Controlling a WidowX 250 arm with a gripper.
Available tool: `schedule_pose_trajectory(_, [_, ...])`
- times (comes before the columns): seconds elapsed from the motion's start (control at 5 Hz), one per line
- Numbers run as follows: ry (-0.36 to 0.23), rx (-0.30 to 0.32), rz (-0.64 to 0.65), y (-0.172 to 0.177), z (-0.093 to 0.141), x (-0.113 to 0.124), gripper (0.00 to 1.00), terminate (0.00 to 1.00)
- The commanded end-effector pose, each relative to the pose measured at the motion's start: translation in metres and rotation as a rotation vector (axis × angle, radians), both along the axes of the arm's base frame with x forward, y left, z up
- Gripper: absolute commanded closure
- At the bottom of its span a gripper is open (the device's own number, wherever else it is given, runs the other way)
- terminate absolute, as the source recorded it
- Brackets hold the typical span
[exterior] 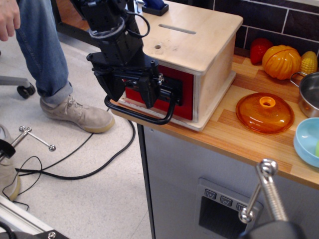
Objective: Open drawer of box
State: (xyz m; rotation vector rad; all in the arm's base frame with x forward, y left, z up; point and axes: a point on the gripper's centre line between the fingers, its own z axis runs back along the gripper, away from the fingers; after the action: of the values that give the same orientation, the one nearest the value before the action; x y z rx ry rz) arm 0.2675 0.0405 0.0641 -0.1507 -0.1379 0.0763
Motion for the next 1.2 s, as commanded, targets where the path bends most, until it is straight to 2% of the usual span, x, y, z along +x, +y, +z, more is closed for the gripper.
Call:
schedule_pose_trajectory(0.0, [-0.035,0.041,-0.014,-0.004,-0.008,0.009,0.0,0.0])
schedule_pose_trajectory(0.2, [-0.041,0.05,-0.007,-0.009,-0.016,0.007,0.0,0.0])
schedule_pose_trajectory(0.4, [0.001,0.078,0.002,-0.011,-0.029,-0.001,0.0,0.0])
schedule_pose_trajectory(0.8, [0.128,0.088,-0.009,-0.017,-0.034,-0.055,0.0,0.0])
schedule_pose_trajectory(1.0, [0.162,0.106,-0.033,-0.018,-0.041,-0.085,0.0,0.0])
